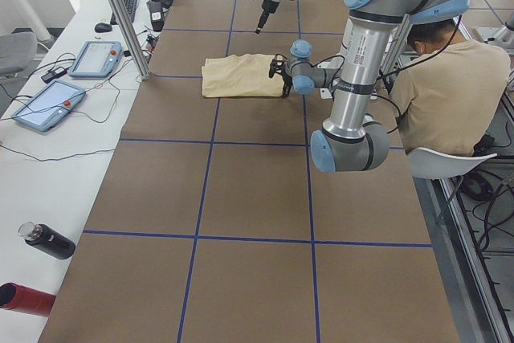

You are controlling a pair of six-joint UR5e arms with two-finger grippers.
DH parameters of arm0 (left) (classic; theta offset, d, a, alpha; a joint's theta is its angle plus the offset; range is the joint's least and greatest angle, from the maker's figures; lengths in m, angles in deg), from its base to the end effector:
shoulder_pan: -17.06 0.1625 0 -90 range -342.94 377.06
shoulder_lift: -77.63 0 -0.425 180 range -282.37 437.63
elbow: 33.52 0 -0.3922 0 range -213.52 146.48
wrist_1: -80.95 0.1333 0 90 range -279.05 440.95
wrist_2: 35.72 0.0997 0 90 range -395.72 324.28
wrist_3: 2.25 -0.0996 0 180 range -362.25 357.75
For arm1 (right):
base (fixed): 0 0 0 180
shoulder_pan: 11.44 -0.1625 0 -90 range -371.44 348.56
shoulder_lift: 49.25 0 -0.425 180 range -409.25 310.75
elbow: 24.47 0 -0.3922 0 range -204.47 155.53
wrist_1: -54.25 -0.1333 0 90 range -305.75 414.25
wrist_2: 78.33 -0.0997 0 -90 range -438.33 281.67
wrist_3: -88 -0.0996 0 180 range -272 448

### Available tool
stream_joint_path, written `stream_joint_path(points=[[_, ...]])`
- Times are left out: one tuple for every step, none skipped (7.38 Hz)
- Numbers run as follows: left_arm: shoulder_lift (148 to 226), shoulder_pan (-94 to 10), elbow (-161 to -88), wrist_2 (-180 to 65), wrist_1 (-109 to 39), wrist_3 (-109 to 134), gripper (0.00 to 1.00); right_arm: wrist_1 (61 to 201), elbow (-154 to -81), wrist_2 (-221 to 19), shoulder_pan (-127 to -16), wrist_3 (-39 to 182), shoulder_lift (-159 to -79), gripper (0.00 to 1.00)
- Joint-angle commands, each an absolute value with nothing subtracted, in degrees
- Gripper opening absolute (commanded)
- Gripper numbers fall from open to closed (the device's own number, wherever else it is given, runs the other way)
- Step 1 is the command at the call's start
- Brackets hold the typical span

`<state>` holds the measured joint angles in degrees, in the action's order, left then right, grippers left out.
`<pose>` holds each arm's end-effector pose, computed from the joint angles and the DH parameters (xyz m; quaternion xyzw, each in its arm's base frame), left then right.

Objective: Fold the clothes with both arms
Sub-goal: 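Lower both grippers onto the shirt edge nearest the robot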

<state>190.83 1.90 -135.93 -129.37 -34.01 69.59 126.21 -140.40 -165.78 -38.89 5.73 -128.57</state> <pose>0.5670 -0.2852 0.2868 0.1182 0.4908 0.0386 0.8624 -0.4090 -0.3677 0.3225 0.1575 -0.4315 0.1622 0.8733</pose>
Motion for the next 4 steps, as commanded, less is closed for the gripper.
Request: stream_joint_path(points=[[190.8,1.9,-135.8,-129.1,-34.0,69.8,0.00,126.2,-140.3,-165.7,-38.8,5.7,-128.4,1.00],[190.8,1.8,-135.9,-129.1,-34.0,69.6,0.00,126.2,-140.3,-165.6,-38.6,5.6,-128.3,1.00],[190.8,1.7,-136.3,-129.2,-34.0,69.6,0.00,126.3,-140.4,-165.3,-37.7,3.6,-127.7,1.00],[190.8,1.6,-136.4,-129.2,-34.0,69.6,0.00,127.0,-140.4,-164.9,-36.2,0.5,-125.8,1.00]])
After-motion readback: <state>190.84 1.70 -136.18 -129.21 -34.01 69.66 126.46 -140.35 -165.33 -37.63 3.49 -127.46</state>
